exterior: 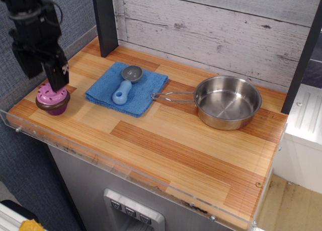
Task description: Pick up the purple fruit and put it in the pot
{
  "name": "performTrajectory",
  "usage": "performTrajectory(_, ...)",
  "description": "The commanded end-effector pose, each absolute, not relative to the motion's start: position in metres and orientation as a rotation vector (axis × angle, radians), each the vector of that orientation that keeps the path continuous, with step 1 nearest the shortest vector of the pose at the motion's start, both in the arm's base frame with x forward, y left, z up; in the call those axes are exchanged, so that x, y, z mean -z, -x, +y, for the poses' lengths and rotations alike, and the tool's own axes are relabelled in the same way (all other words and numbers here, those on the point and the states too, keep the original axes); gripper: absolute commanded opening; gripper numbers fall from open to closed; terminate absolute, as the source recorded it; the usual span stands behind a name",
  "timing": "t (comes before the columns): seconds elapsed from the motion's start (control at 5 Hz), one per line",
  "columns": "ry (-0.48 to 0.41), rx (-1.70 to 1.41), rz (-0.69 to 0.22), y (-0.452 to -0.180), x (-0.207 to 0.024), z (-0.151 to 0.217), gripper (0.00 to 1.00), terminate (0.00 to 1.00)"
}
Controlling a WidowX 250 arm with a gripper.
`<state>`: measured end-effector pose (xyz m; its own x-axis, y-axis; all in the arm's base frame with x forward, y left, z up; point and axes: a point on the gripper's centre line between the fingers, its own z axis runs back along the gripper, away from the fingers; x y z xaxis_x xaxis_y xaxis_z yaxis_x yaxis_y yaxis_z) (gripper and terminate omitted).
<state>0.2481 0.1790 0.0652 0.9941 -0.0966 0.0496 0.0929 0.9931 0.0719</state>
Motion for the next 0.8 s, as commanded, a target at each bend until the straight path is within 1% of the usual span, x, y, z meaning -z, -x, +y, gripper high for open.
performTrajectory(0.0,-0.078,0.107,-0.031,-0.242,-0.058,0.179,1.00,0.00)
performTrajectory(0.2,-0.069,0.102,0.005,-0.243,-0.043,0.183,1.00,0.00)
performTrajectory(0.4,-0.063,0.099,0.031,-0.244,-0.034,0.186,1.00,0.00)
performTrajectory(0.6,-0.065,0.098,0.042,-0.246,-0.030,0.185,1.00,0.00)
